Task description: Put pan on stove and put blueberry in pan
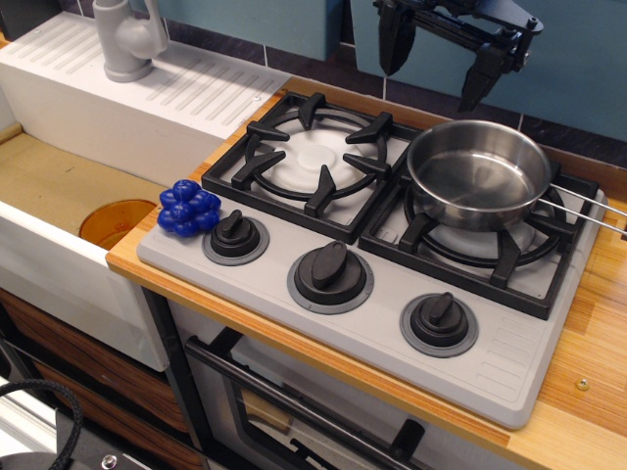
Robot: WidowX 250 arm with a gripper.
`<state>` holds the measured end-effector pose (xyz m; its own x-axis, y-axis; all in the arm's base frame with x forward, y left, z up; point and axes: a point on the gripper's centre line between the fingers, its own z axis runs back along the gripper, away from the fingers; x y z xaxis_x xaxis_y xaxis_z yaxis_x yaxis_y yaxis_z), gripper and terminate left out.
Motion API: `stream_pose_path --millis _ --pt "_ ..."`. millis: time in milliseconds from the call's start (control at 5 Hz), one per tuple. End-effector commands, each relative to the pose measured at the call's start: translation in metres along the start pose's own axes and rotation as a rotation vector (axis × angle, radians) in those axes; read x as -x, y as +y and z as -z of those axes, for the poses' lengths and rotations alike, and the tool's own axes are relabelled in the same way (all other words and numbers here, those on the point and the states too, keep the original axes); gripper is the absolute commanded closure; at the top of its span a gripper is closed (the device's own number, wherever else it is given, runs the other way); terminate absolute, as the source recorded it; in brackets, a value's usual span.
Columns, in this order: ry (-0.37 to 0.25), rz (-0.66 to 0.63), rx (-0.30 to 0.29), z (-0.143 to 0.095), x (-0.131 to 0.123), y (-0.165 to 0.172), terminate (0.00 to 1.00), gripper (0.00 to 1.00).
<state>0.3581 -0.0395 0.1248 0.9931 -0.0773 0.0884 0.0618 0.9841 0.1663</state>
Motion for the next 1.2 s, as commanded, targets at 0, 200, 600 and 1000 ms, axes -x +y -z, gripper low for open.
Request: stream_pose_path --millis 0,200,600,1000 --pt "0.0 0.0 0.0 0.0 0.0 0.0 0.0 0.0" --pt "-0.034 -0.007 0.01 0.016 -0.001 -0.004 0.0 0.0" --pt "-0.076 -0.005 0.016 0.036 0.002 -0.001 0.0 0.0" --pt "-0.112 -0.017 0.029 0.055 0.007 -0.007 0.0 0.0"
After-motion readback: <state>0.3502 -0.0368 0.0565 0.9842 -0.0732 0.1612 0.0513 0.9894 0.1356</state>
